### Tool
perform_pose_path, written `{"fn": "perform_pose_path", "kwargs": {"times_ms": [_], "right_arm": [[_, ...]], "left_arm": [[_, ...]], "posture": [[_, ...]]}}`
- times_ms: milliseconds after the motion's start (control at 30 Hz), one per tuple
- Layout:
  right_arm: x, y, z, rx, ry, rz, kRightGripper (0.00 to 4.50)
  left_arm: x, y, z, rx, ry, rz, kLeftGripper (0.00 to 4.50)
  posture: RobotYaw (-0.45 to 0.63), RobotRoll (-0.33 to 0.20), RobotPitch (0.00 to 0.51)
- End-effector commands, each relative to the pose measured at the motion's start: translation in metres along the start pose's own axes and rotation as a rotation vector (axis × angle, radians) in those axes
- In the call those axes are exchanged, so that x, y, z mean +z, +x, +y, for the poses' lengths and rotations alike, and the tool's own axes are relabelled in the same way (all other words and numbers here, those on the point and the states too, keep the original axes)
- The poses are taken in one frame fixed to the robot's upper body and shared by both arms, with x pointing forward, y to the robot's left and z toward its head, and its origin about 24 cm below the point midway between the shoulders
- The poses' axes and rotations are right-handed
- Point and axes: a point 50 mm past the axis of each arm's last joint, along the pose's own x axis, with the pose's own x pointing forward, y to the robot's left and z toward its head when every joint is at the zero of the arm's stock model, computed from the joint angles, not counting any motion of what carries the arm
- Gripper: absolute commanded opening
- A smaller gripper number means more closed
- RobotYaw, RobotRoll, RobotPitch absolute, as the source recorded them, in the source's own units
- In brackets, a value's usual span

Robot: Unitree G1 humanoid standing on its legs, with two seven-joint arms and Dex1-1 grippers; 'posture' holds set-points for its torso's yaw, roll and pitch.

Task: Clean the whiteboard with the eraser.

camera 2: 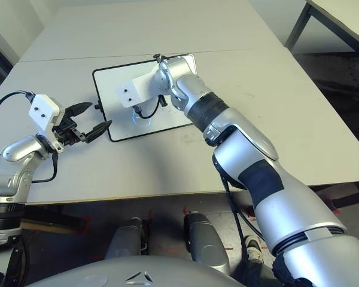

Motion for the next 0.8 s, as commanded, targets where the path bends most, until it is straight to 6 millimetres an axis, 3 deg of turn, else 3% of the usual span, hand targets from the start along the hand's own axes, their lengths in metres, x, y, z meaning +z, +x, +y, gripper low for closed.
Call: {"fn": "perform_pose_path", "kwargs": {"times_ms": [33, 367, 800], "right_arm": [[0.014, 0.004, 0.008, 0.035, -0.033, -0.034, 0.39], [0.025, 0.006, 0.008, 0.043, -0.065, -0.053, 0.39], [-0.006, 0.002, -0.010, -0.006, -0.030, 0.058, 0.39]], "left_arm": [[-0.005, -0.001, -0.002, 0.009, -0.003, 0.013, 4.50], [-0.005, -0.002, -0.003, 0.017, -0.004, 0.009, 4.50], [-0.003, 0.001, -0.003, 0.007, -0.006, 0.003, 4.50]], "posture": [[0.04, 0.000, 0.064], [0.05, 0.000, 0.065], [0.03, 0.000, 0.063]]}}
